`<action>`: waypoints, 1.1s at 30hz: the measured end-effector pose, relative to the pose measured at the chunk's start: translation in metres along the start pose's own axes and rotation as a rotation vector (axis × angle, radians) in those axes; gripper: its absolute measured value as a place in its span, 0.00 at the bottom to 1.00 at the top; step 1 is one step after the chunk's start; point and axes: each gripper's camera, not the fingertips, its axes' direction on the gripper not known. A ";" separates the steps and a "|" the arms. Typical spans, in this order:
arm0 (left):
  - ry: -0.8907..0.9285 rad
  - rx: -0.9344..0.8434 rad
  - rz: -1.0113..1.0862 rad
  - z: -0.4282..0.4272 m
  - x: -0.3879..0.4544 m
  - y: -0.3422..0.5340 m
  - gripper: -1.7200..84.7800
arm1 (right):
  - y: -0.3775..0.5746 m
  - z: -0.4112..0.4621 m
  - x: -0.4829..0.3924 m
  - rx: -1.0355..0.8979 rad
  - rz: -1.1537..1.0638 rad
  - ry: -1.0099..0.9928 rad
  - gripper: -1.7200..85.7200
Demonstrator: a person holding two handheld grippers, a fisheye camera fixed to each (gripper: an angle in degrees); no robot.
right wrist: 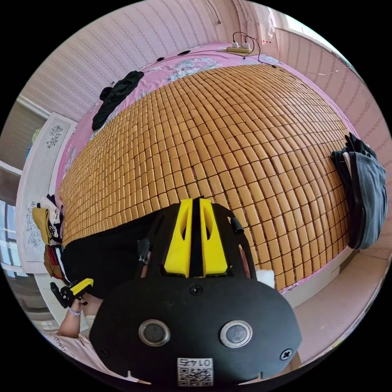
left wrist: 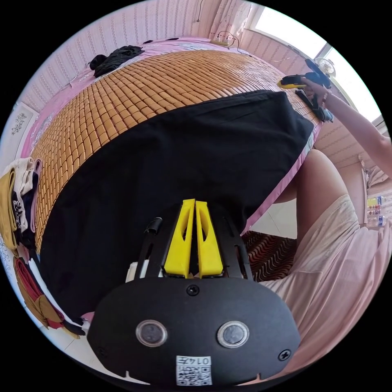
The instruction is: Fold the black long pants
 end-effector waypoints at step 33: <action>-0.005 0.045 0.036 -0.032 0.036 0.026 0.01 | 0.000 0.012 0.031 0.041 -0.007 -0.196 0.02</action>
